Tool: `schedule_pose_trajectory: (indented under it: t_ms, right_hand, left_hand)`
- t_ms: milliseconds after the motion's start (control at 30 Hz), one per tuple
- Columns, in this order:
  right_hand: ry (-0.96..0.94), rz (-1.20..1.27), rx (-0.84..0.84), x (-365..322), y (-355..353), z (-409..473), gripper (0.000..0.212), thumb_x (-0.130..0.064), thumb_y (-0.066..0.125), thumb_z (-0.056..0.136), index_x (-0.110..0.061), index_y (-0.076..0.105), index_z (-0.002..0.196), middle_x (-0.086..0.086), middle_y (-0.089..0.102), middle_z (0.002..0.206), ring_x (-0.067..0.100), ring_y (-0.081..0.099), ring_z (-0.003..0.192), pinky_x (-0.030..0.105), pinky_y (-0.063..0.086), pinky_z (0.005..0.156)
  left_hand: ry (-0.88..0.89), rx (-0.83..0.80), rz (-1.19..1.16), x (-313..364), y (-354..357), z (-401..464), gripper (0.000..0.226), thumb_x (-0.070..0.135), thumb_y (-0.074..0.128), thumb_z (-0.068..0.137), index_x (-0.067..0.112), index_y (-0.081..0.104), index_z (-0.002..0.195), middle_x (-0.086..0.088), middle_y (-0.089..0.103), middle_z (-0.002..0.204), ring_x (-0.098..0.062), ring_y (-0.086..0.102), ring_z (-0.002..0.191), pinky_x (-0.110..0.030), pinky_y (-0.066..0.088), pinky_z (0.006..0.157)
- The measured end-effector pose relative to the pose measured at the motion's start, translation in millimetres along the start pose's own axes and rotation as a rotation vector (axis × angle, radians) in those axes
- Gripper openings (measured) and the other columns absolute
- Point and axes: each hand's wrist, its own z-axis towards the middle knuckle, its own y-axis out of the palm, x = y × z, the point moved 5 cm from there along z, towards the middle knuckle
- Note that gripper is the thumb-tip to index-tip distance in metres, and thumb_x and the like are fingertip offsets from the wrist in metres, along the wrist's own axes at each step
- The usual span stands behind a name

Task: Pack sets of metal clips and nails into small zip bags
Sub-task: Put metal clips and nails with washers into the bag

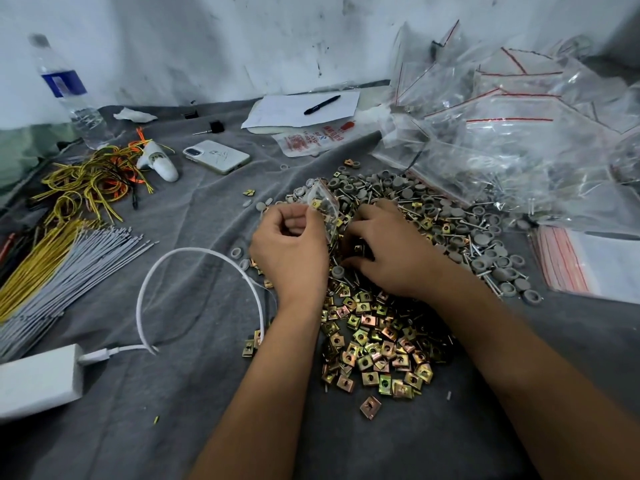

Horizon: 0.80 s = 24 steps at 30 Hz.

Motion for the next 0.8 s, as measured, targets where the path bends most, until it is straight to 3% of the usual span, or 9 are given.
schedule_pose_trajectory:
  t_ms: [133,233,300,467,667,800]
  right_hand:
    - [0.004,0.244,0.177,3.4,-11.0,-8.3,0.012,-0.019,0.076,0.091,-0.016,0.069,0.1,-0.001,0.07,0.1,0.013,0.059,0.096,0.03,0.051,0.089]
    - [0.009,0.407,0.445,6.9,-30.2,-15.3,0.013,-0.012,0.078,0.088,-0.011,0.069,0.097,-0.003,0.073,0.089,0.006,0.067,0.081,0.011,0.049,0.077]
    - [-0.011,0.475,0.551,6.5,-37.9,-18.5,0.019,-0.009,0.081,0.085,-0.009,0.071,0.101,-0.004,0.074,0.089,0.002,0.069,0.083,0.01,0.051,0.077]
    - [-0.083,0.39,0.5,0.5,-36.4,-17.9,0.016,-0.013,0.082,0.085,-0.01,0.08,0.101,0.0,0.078,0.094,0.008,0.071,0.085,0.023,0.056,0.08]
    - [-0.029,0.441,0.523,7.7,-37.6,-18.1,0.019,-0.015,0.081,0.087,-0.012,0.078,0.106,-0.003,0.078,0.097,0.002,0.07,0.087,0.013,0.053,0.081]
    - [-0.017,0.346,0.615,18.2,-46.6,-20.0,0.024,-0.007,0.072,0.091,-0.016,0.075,0.113,-0.005,0.074,0.106,0.008,0.065,0.098,0.025,0.055,0.083]
  left_hand:
    - [0.003,-0.007,0.006,1.3,0.1,0.3,0.017,0.007,0.071,0.082,0.021,0.07,0.074,0.004,0.067,0.068,-0.003,0.057,0.059,-0.018,0.048,0.058]
    - [0.026,-0.082,0.028,3.7,3.8,-2.8,0.017,0.005,0.071,0.082,0.02,0.07,0.075,0.007,0.065,0.066,-0.001,0.056,0.058,-0.018,0.047,0.056]
    - [0.051,-0.162,0.066,5.8,9.3,-7.8,0.016,0.004,0.071,0.083,0.019,0.07,0.075,0.01,0.062,0.062,0.001,0.052,0.054,-0.016,0.044,0.052]
    - [0.15,-0.251,0.147,12.1,15.2,-13.4,0.02,0.006,0.074,0.086,0.023,0.07,0.076,0.013,0.065,0.064,0.003,0.059,0.057,-0.01,0.045,0.055]
    - [0.127,-0.269,0.117,9.4,16.0,-11.2,0.018,0.006,0.074,0.086,0.021,0.071,0.077,0.013,0.066,0.064,0.003,0.058,0.057,-0.012,0.045,0.056]
    - [0.106,-0.332,0.077,6.6,16.5,-7.1,0.016,0.006,0.076,0.087,0.02,0.073,0.078,0.015,0.067,0.063,0.003,0.059,0.057,-0.014,0.046,0.056]
